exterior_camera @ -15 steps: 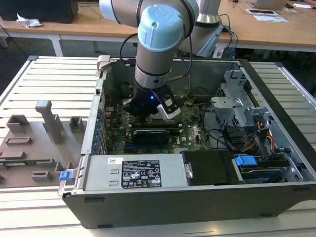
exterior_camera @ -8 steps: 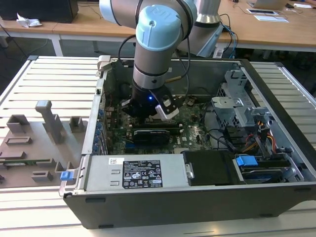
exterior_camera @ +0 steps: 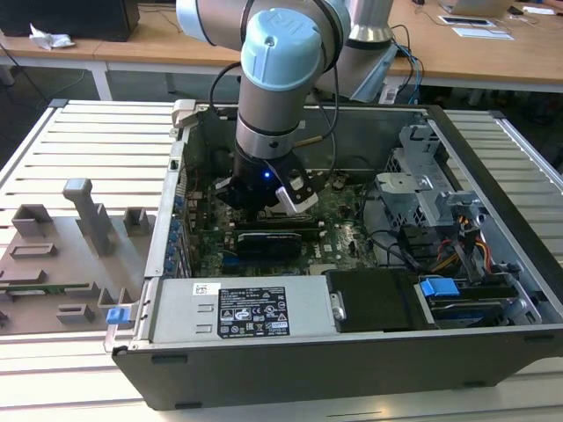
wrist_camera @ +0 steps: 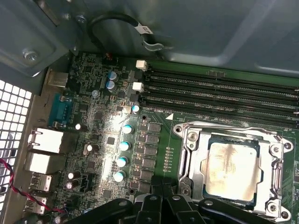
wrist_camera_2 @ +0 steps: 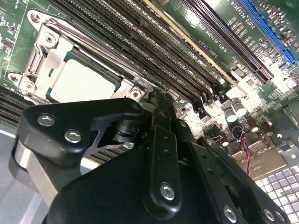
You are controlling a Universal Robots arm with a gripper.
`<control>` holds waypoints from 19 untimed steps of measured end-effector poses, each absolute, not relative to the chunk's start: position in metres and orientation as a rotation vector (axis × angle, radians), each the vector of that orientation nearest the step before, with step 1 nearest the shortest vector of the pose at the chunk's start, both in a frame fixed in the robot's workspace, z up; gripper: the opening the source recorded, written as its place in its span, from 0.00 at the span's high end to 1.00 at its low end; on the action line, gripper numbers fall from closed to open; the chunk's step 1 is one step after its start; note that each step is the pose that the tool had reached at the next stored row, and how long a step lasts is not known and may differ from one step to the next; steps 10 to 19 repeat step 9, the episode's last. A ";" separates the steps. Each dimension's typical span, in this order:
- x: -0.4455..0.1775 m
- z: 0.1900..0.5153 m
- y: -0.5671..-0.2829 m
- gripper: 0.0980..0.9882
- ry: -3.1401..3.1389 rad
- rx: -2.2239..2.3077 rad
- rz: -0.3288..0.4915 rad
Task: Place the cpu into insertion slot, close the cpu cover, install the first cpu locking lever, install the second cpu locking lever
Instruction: 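Install the second cpu locking lever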
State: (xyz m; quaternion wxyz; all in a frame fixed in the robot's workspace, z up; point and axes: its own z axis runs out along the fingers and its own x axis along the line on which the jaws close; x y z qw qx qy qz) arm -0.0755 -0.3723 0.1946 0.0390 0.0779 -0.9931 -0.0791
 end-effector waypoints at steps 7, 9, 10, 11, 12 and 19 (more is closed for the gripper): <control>-0.076 0.195 -0.372 0.99 -3.045 0.239 -0.242; -0.076 0.195 -0.372 0.99 -3.045 0.239 -0.243; -0.076 0.195 -0.372 0.99 -3.045 0.239 -0.243; -0.076 0.195 -0.372 0.99 -3.045 0.239 -0.243; -0.076 0.195 -0.372 0.99 -3.045 0.239 -0.243; -0.076 0.195 -0.372 0.99 -3.045 0.239 -0.243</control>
